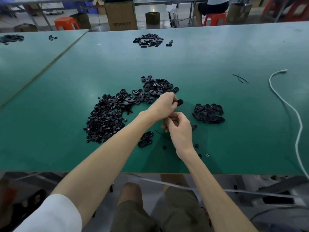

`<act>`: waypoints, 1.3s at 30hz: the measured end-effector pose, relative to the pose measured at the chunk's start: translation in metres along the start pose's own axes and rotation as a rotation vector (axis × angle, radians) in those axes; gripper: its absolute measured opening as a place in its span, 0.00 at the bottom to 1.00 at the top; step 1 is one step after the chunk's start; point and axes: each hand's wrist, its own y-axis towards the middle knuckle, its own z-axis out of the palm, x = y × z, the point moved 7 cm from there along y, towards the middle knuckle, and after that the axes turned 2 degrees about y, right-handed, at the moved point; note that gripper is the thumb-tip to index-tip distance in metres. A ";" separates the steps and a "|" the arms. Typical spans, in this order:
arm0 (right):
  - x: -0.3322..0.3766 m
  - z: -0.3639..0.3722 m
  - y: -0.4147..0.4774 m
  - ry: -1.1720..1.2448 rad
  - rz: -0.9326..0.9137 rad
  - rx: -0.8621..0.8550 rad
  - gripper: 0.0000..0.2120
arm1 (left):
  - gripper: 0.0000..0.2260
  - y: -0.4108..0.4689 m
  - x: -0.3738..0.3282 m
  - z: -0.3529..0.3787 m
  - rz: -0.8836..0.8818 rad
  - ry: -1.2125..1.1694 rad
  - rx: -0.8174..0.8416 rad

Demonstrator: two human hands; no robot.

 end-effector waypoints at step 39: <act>0.001 0.003 0.001 0.050 -0.053 0.079 0.02 | 0.03 -0.090 0.118 -0.080 -0.231 0.380 0.087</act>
